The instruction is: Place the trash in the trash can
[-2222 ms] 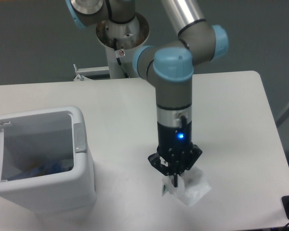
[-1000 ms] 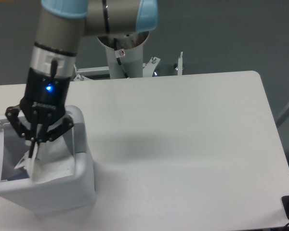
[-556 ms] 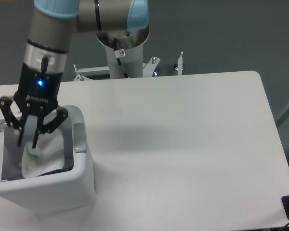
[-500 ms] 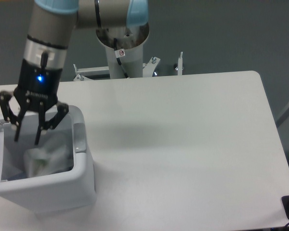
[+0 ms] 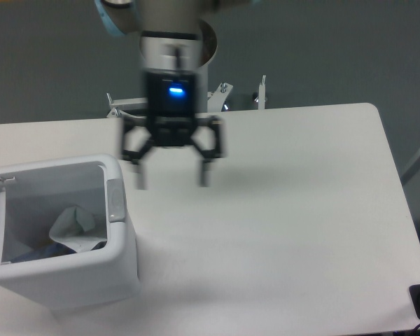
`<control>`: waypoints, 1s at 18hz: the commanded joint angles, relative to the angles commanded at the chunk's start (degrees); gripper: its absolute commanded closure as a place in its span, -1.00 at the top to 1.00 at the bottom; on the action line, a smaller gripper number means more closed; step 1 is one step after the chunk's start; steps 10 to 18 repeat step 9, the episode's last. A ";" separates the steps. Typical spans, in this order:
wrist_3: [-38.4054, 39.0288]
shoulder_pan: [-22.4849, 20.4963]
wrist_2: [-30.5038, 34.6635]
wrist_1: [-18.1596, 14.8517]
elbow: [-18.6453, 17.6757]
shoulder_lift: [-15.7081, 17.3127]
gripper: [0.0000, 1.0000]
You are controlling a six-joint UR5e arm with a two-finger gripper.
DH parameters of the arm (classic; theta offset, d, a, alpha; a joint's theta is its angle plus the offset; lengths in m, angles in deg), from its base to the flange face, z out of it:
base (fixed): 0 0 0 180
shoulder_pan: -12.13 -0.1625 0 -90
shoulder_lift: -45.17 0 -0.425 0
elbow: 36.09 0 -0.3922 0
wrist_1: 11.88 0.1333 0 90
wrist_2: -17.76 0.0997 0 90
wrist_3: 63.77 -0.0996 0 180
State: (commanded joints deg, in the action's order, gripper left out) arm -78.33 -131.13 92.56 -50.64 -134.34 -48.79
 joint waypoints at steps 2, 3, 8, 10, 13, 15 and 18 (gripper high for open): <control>-6.76 -0.01 2.18 -2.88 -0.27 1.22 1.00; -10.97 -0.18 4.03 -5.34 -0.01 1.75 1.00; -28.31 -1.32 10.62 -16.25 1.49 3.86 1.00; -28.50 -1.67 10.64 -16.17 1.49 3.87 1.00; -28.50 -1.67 10.64 -16.17 1.49 3.87 1.00; -28.50 -1.67 10.64 -16.17 1.49 3.87 1.00; -28.50 -1.67 10.64 -16.17 1.49 3.87 1.00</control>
